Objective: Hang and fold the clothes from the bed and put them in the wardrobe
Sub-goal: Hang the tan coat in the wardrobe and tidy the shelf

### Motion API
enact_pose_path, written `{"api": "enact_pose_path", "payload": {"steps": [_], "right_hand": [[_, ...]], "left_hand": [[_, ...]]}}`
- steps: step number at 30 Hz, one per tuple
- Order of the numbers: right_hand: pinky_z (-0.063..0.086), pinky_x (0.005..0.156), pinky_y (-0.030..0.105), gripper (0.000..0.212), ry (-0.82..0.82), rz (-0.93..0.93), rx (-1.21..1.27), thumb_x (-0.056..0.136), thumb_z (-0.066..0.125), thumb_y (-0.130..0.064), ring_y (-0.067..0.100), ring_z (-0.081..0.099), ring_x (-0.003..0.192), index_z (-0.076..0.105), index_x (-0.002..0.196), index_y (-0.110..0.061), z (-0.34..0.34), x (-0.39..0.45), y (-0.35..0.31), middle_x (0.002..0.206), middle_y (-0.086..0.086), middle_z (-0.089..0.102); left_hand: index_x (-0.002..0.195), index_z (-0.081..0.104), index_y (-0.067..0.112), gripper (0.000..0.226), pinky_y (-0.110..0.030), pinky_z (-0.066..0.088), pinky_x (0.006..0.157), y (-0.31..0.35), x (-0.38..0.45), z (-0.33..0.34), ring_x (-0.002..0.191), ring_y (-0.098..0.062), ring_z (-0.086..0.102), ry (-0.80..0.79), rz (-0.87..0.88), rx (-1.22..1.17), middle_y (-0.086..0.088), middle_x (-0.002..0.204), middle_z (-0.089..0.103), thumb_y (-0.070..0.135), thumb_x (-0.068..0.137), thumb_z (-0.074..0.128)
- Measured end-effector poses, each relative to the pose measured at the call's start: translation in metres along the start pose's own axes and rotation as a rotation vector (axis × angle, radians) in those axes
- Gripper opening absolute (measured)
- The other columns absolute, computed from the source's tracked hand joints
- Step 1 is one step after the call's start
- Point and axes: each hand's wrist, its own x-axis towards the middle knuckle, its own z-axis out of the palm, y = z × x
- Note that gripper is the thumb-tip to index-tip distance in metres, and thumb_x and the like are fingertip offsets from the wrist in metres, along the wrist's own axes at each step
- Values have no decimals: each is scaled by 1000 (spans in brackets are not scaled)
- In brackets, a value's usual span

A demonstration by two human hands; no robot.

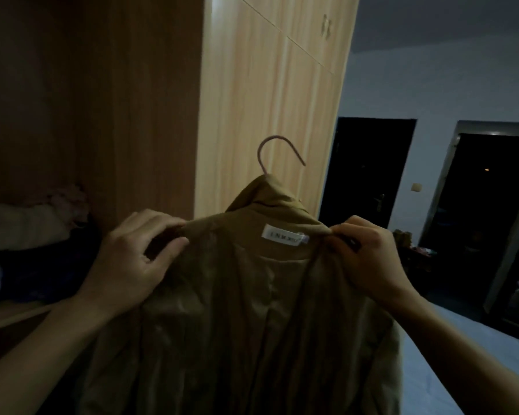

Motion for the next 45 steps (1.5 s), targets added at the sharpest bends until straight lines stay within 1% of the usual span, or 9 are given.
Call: {"api": "enact_pose_path", "payload": {"steps": [4,9,14,20,24,28,33,39,45], "right_hand": [[50,62,24,11,-5,-25,101,86,71,-10,6,59,72,75,91,-19,17,16,-9,80,-7,62],[45,63,14,21,23,-102,221,85,71,-11,5,59,73,68,86,-31,41,38,-15,79,-14,61],[47,66,16,12,43,-162,353,84,71,-14,3,61,76,73,89,-24,56,64,-7,81,-11,65],[44,65,15,8,-22,-271,464,85,71,-13,3,56,77,75,89,-18,103,84,-24,79,-6,60],[41,64,12,6,-30,-292,552,86,72,-14,3,55,73,75,88,-19,135,90,-56,78,-8,56],[38,61,9,3,-5,-335,569,87,72,-20,2,53,69,73,87,-22,158,104,-93,77,-14,52],[40,65,3,9,-15,-399,620,82,74,-17,-3,56,78,74,90,-21,172,116,-152,78,-21,52],[54,74,22,15,-13,-440,720,80,71,-26,2,61,82,68,95,-23,192,143,-232,89,-14,63],[52,73,22,12,17,-522,709,84,66,-26,4,59,83,64,95,-25,217,164,-303,93,-15,58]], "left_hand": [[112,69,12,35,-30,39,88,-17,2,-22,100,-21,54,53,41,217,-2,106,66,35,94,51],[102,74,8,28,-34,47,81,-20,21,-54,90,-21,61,80,99,231,-4,96,67,28,96,55],[93,77,3,14,-33,49,74,-13,14,-86,81,-21,64,150,129,415,-7,88,69,11,90,66],[92,75,8,28,-17,45,82,2,-15,-117,87,-8,62,109,-42,515,0,90,68,30,92,59],[107,71,17,29,-12,44,81,20,-26,-144,91,-1,61,93,-136,555,6,96,66,37,90,60],[101,73,13,26,-26,49,80,14,-35,-162,91,-6,63,131,-122,619,4,95,67,33,93,59],[97,74,9,15,-17,45,78,-7,-51,-200,85,-10,61,320,-100,758,1,91,66,14,93,60],[97,73,4,14,-9,40,82,-32,-52,-277,85,-9,57,415,-59,844,-4,91,67,8,92,60],[90,74,4,13,-4,36,79,-48,-52,-355,79,-6,54,445,-25,917,-2,84,66,7,88,62]]}}
